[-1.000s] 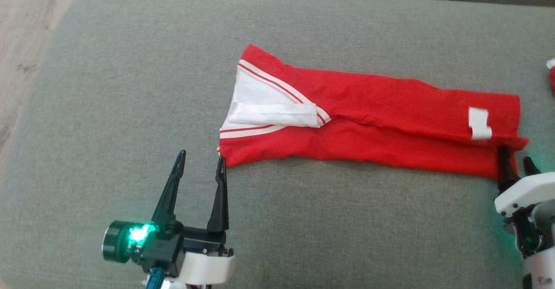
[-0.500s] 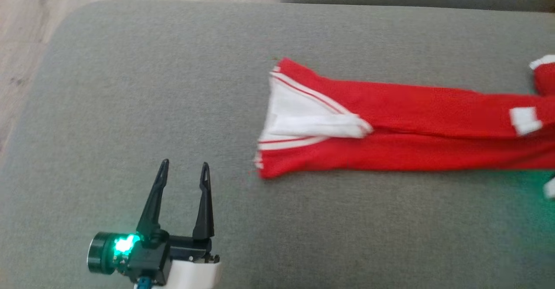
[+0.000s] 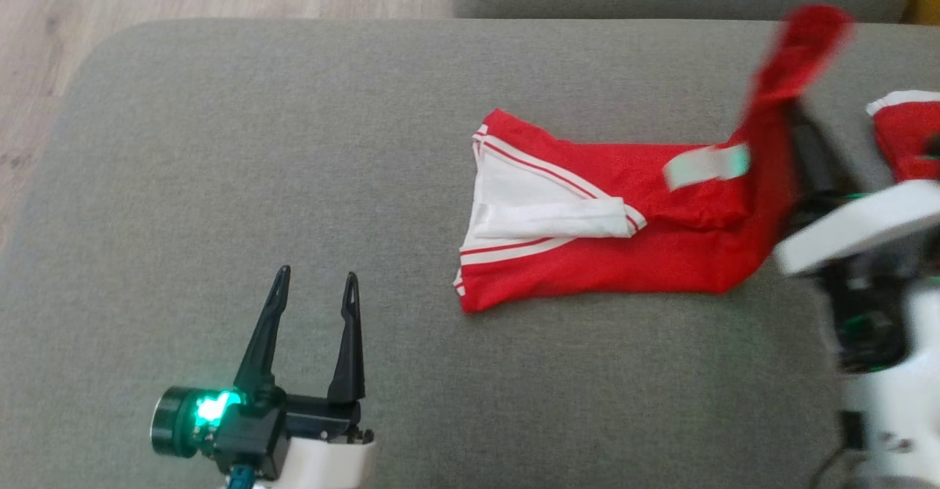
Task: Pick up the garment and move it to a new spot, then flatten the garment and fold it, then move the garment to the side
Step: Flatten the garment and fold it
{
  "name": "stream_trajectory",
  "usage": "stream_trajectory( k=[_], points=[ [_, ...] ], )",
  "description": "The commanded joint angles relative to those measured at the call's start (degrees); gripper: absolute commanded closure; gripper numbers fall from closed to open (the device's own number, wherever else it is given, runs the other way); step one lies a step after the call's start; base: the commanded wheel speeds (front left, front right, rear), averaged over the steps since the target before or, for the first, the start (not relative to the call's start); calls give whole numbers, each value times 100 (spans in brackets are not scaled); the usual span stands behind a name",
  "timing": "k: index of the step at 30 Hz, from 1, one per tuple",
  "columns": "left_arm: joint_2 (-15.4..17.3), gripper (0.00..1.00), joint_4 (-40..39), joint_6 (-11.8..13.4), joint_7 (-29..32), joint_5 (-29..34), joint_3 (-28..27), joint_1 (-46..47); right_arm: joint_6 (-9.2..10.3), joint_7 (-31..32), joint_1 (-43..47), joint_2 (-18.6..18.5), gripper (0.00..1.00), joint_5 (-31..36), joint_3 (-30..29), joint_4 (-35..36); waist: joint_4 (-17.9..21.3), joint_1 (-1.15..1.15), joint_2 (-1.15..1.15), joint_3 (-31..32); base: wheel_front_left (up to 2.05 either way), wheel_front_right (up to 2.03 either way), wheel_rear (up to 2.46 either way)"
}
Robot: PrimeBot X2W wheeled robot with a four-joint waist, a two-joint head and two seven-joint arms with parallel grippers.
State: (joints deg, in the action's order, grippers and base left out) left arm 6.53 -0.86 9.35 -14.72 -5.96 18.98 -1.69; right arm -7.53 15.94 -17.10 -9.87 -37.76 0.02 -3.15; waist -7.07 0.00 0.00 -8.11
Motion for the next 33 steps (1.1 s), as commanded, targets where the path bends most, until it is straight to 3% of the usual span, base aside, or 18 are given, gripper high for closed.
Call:
stream_trajectory(
  k=[1,6,13,14,15,16,19,22,33],
  points=[
    [-54,0,-141,-41,-28,63,-219,108,4,30,-256,162,100,14,431,246,-79,0,0,-31,0,0,0],
    [-120,0,-73,-148,-28,65,-247,161,4,36,-387,502,100,61,1256,-46,-250,0,0,-64,0,0,0],
    [-245,0,39,-264,-28,66,-211,192,4,-381,-615,692,100,-6,2036,-1277,-592,0,0,-94,0,0,0],
    [-256,0,47,-272,-28,68,-213,197,4,-465,-638,694,80,-101,2145,-1442,-631,0,0,-98,0,0,0],
    [-266,0,54,-278,-28,69,-222,196,4,-555,-661,696,10,-214,2259,-1577,-657,0,0,-99,0,0,0],
    [-274,0,61,-281,-28,70,-234,190,4,-675,-686,696,0,-363,2352,-1676,-674,0,0,-103,0,0,0],
    [-294,0,80,-287,-28,78,-276,166,4,-1090,-759,697,0,-853,2589,-1758,-691,0,0,-94,0,0,0],
    [-312,0,105,-311,-28,24,-327,116,4,-1609,-802,698,0,-839,2495,-1722,-626,0,0,-17,0,0,0],
    [-348,0,117,-361,-28,-205,-647,-168,4,-2985,442,-225,0,1061,1147,-937,-53,0,0,446,0,0,0]
  ],
)
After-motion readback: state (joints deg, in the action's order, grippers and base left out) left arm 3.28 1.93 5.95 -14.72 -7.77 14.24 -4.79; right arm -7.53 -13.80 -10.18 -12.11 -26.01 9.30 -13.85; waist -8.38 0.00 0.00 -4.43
